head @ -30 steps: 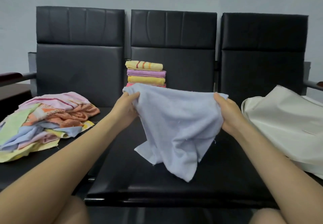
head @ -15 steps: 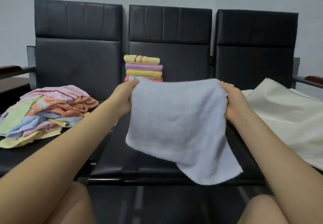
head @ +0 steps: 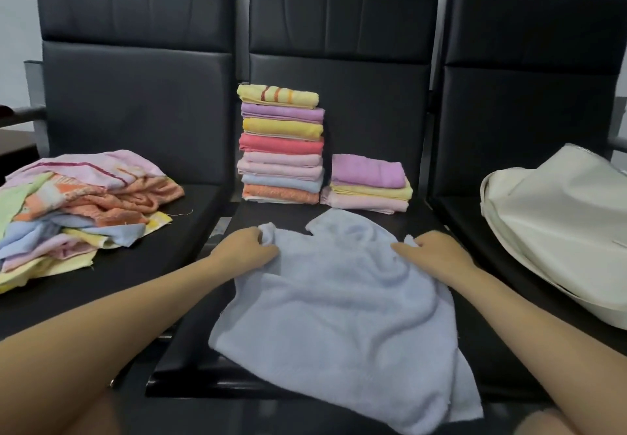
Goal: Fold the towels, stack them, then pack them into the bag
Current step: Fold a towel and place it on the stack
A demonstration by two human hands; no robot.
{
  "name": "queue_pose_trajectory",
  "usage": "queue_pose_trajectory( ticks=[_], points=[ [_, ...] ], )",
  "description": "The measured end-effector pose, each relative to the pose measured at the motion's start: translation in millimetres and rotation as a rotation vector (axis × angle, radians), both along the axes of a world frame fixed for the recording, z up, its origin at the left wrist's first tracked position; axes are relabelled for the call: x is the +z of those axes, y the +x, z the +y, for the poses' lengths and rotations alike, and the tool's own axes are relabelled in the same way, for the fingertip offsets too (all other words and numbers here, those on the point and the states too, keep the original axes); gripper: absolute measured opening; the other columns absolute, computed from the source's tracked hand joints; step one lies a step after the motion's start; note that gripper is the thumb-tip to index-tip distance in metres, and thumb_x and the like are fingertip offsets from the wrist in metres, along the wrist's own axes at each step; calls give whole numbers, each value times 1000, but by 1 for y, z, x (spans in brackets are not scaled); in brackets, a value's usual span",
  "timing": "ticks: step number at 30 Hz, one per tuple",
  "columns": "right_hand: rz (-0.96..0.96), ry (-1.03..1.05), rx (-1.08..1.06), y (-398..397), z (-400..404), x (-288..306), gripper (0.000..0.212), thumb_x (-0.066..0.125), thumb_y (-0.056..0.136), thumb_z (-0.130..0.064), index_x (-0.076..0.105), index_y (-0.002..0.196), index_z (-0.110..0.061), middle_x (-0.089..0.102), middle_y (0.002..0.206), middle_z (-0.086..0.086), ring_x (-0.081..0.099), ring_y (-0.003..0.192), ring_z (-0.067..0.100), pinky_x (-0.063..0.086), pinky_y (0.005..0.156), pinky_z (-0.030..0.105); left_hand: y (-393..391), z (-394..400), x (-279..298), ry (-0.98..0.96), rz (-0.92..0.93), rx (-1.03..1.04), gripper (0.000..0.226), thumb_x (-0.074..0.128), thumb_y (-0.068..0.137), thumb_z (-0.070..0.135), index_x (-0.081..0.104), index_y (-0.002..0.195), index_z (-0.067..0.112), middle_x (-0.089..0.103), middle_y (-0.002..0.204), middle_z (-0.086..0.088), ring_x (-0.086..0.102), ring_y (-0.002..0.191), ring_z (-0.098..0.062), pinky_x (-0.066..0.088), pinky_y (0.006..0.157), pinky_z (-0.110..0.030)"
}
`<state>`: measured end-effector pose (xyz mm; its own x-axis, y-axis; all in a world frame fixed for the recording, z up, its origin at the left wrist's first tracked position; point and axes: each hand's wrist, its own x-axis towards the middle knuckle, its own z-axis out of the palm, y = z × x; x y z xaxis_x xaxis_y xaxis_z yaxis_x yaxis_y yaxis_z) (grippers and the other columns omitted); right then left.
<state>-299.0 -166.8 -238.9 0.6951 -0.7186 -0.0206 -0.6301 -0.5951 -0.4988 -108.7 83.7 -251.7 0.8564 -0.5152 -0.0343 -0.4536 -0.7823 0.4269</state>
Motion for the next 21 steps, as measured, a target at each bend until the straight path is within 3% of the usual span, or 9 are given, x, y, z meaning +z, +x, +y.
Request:
queue_pose_trajectory(
  ticks=[3, 5, 7, 10, 11, 13, 15, 18, 21],
  points=[
    [-209, -108, -147, 13, -13, 3, 45, 64, 85, -49, 51, 63, -12, 50, 60, -2, 51, 60, 19, 43, 61, 38, 13, -9, 2, -223, -3, 112, 33, 53, 89, 45, 52, 81, 13, 60, 81, -2, 53, 69, -14, 39, 60, -31],
    [-306, -86, -121, 26, -17, 0, 33, 65, 87, -40, 63, 79, -8, 62, 75, 2, 60, 76, 22, 50, 74, 42, 20, -17, 1, -283, -15, 138, 47, 54, 87, 57, 54, 96, 10, 63, 94, 0, 58, 81, -17, 45, 69, -34],
    [-303, -79, -53, 44, -17, -7, 36, 66, 86, -36, 69, 94, -1, 68, 96, 10, 62, 90, 27, 51, 80, 43, 21, -26, 2, -232, 26, 137, 61, 55, 84, 65, 52, 108, 10, 61, 103, 3, 58, 92, -17, 44, 73, -32],
    [-201, 33, 2, 73, -10, -15, 55, 68, 85, -40, 57, 125, -3, 59, 122, 10, 58, 109, 29, 46, 80, 34, 23, -42, -1, -91, 74, 89, 44, 66, 82, 53, 56, 83, 10, 56, 80, 2, 51, 73, -12, 38, 64, -28],
    [-154, 95, -5, 81, -9, -17, 55, 70, 83, -41, 55, 122, -4, 58, 117, 9, 59, 105, 28, 45, 77, 33, 23, -45, -1, -85, 107, 76, 37, 68, 82, 44, 52, 73, 11, 52, 75, 1, 49, 70, -13, 37, 64, -27],
    [-50, 163, -22, 92, -5, -17, 39, 73, 80, -39, 55, 95, -8, 57, 94, 6, 57, 82, 22, 43, 66, 31, 23, -50, -2, -157, 199, 61, 29, 69, 83, 30, 52, 67, 12, 52, 72, -1, 50, 72, -16, 38, 66, -27],
    [-16, 216, -6, 97, -1, -14, 28, 71, 81, -30, 52, 76, -10, 54, 80, 4, 53, 70, 19, 39, 58, 29, 25, -49, 0, -429, 303, 99, 20, 67, 86, 23, 60, 74, 10, 59, 76, -2, 55, 73, -15, 41, 64, -26],
    [-366, 472, 5, 98, 3, -5, 8, 63, 86, -16, 66, 87, -8, 64, 83, 8, 60, 74, 21, 44, 62, 27, 30, -40, 13, -930, 330, 199, 13, 63, 85, 19, 55, 78, 11, 51, 77, -8, 48, 75, -16, 38, 66, -28],
    [-858, 780, -86, 87, -4, 18, 19, 56, 95, -16, 65, 110, -9, 66, 86, 9, 64, 77, 20, 50, 68, 29, 30, -30, 37, -1185, 242, 259, 20, 58, 87, 19, 47, 71, 14, 42, 73, -6, 39, 69, -14, 33, 61, -28]
  ],
)
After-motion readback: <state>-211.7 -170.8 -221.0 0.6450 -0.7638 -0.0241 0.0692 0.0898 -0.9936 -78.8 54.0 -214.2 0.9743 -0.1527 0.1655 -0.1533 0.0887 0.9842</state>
